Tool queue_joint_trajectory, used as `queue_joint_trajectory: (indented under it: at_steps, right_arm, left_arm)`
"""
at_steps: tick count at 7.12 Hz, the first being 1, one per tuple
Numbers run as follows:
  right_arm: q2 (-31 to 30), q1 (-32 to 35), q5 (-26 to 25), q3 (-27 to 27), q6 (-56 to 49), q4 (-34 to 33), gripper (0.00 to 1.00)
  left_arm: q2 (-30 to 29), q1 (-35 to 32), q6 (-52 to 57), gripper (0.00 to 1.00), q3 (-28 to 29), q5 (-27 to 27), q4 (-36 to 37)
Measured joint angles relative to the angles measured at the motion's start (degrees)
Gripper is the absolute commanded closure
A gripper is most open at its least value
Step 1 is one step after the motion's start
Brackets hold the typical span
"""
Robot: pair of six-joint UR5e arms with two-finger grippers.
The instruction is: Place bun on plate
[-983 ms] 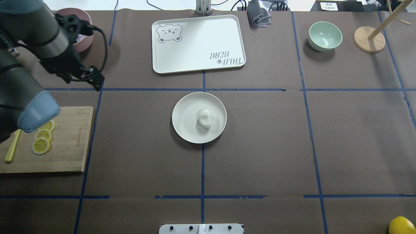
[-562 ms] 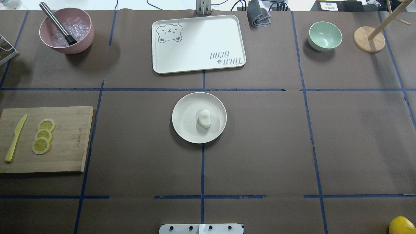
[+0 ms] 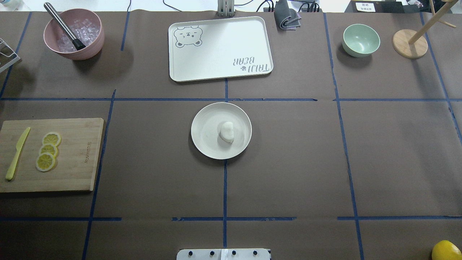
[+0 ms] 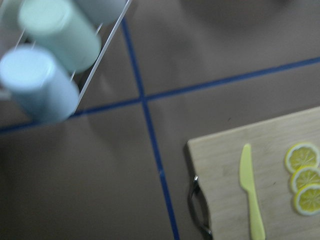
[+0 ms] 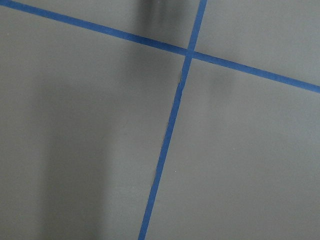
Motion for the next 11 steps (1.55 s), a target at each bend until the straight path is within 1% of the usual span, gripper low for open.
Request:
queue_joint_trajectory:
  at_steps: [1, 3, 11]
  right_arm:
    - [0.0, 0.0, 0.0, 0.0, 0.0, 0.0, 0.00]
    - [0.0, 0.0, 0.0, -0.1, 0.0, 0.0, 0.00]
    - [-0.1, 0.0, 0.0, -0.2, 0.1, 0.0, 0.00]
  left_arm:
    - [1.7, -0.5, -0.1, 0.00, 0.6, -0.1, -2.1]
    - [2.3, -0.6, -0.3, 0.00, 1.6, -0.3, -3.3]
    - [3.0, -0.7, 0.0, 0.00, 2.0, 0.0, -3.2]
